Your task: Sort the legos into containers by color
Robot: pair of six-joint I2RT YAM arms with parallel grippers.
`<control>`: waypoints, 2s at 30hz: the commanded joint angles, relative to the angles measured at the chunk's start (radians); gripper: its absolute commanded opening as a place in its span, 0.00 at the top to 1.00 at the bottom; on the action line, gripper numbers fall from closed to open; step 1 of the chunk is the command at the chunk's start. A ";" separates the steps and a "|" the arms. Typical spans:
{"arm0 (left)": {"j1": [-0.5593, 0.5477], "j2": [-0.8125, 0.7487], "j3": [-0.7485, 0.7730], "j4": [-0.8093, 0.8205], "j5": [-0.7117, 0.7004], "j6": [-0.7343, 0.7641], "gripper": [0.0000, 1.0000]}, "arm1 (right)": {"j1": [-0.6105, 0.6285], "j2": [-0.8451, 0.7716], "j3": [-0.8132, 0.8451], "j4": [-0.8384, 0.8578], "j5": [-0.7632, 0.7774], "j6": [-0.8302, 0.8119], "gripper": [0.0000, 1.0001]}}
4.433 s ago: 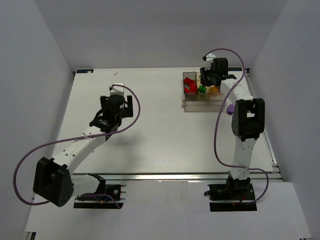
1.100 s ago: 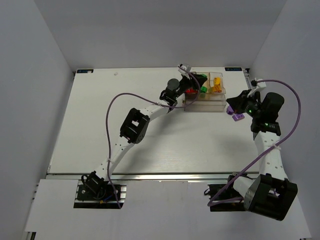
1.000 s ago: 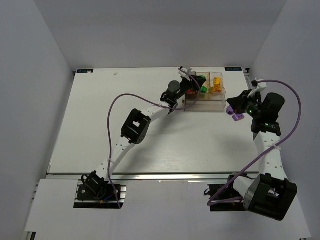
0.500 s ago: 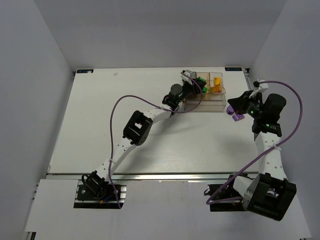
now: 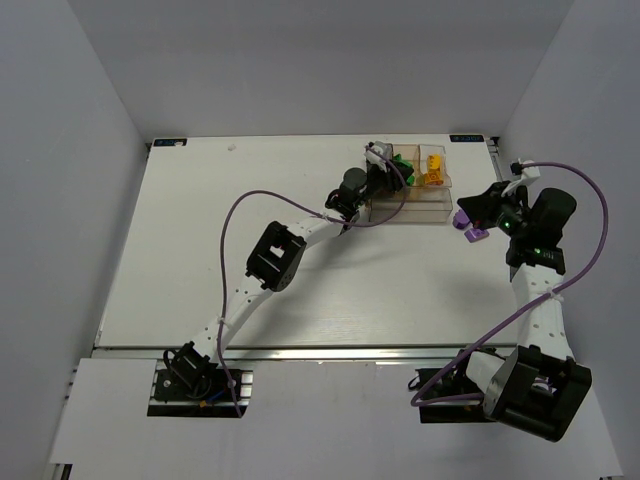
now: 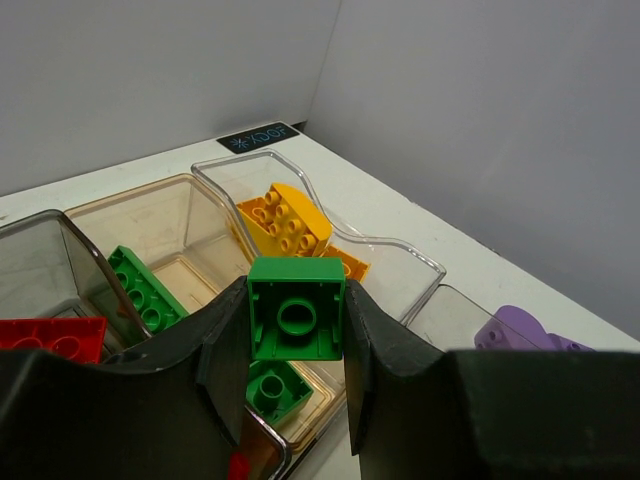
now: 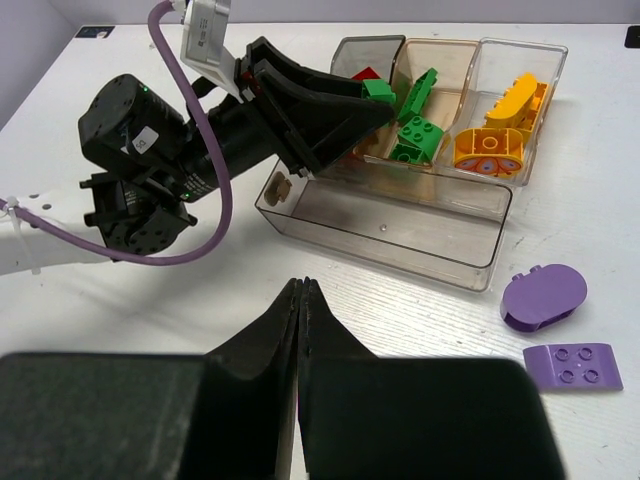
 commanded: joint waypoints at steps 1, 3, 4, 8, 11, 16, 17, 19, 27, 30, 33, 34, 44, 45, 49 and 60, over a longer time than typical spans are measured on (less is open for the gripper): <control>-0.016 -0.020 0.037 -0.021 0.021 0.012 0.57 | -0.011 -0.005 -0.006 0.046 -0.025 0.015 1.00; -0.016 -0.020 0.039 -0.029 0.021 0.015 0.49 | -0.013 -0.005 -0.004 0.046 -0.028 0.017 1.00; -0.016 -0.020 0.040 -0.032 0.021 0.015 0.47 | -0.013 -0.005 -0.006 0.046 -0.030 0.017 1.00; -0.016 -0.020 0.040 -0.038 0.016 0.016 0.38 | -0.020 -0.003 -0.006 0.046 -0.034 0.020 1.00; -0.016 -0.026 0.043 -0.038 0.015 0.016 0.36 | -0.022 -0.003 -0.006 0.048 -0.039 0.021 1.00; -0.016 -0.063 0.039 -0.017 0.004 0.016 0.36 | -0.028 -0.003 -0.007 0.049 -0.071 0.008 0.93; -0.016 -0.077 0.039 -0.009 0.003 0.013 0.36 | -0.029 0.000 -0.004 0.048 -0.080 -0.001 0.89; -0.016 -0.141 0.019 -0.007 -0.010 0.006 0.41 | -0.036 0.009 0.010 0.014 -0.122 -0.060 0.66; 0.027 -0.698 -0.645 0.055 -0.043 -0.051 0.93 | -0.059 0.067 0.112 -0.145 -0.048 -0.239 0.22; 0.037 -0.919 -0.896 0.007 -0.020 -0.053 0.67 | -0.056 0.118 0.148 -0.214 0.001 -0.281 0.22; 0.056 -1.144 -1.108 -0.125 -0.037 -0.063 0.34 | -0.059 0.190 0.214 -0.305 0.132 -0.342 0.24; 0.066 -1.196 -1.150 -0.173 -0.055 -0.065 0.25 | -0.060 0.216 0.258 -0.332 0.166 -0.357 0.26; 0.110 -1.619 -1.382 -0.831 -0.321 0.025 0.11 | -0.037 0.532 0.481 -0.563 0.574 -0.298 0.57; 0.110 -1.648 -1.383 -0.842 -0.332 0.038 0.11 | -0.034 0.562 0.485 -0.561 0.611 -0.272 0.48; 0.110 -1.703 -1.385 -0.883 -0.375 0.084 0.10 | -0.014 0.655 0.507 -0.604 0.610 -0.307 0.19; 0.110 -1.757 -1.391 -0.885 -0.418 0.101 0.10 | 0.001 0.824 0.639 -0.641 0.743 -0.253 0.17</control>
